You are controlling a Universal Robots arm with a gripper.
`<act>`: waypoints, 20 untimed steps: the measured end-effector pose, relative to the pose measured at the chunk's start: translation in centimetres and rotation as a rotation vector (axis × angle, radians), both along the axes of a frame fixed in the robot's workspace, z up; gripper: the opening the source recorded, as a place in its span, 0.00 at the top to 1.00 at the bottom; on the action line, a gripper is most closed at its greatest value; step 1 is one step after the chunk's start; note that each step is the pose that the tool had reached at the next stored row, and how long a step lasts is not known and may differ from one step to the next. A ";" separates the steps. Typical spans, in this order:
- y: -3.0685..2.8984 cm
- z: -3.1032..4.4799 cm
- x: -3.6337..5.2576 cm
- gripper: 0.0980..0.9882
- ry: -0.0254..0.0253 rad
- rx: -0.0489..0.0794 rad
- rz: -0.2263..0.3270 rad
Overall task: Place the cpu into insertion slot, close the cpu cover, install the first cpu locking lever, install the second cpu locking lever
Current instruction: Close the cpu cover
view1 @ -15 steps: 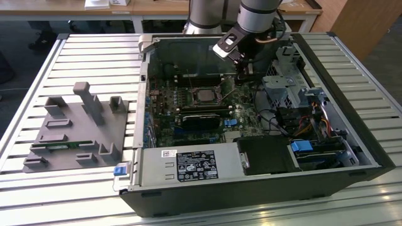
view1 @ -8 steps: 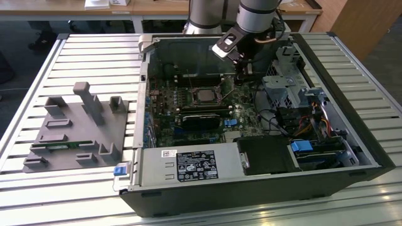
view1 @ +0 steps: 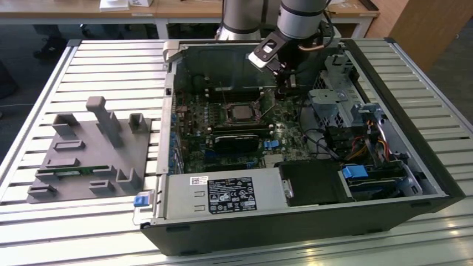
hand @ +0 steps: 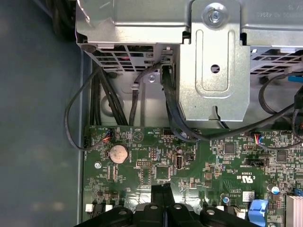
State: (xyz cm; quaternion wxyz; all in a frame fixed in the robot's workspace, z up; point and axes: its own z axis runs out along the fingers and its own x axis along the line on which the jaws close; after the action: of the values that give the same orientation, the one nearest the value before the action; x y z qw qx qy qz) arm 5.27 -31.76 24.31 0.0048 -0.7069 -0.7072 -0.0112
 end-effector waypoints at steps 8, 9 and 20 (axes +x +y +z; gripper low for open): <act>0.00 0.00 -0.23 0.98 0.0000 0.000 0.000; 0.00 0.00 -0.26 0.98 0.0000 0.000 0.000; 0.00 -0.01 -0.45 0.98 0.0000 0.000 0.000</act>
State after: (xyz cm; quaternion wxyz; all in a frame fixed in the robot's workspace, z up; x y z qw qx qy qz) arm 4.82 -31.76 24.30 0.0049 -0.7069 -0.7072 -0.0112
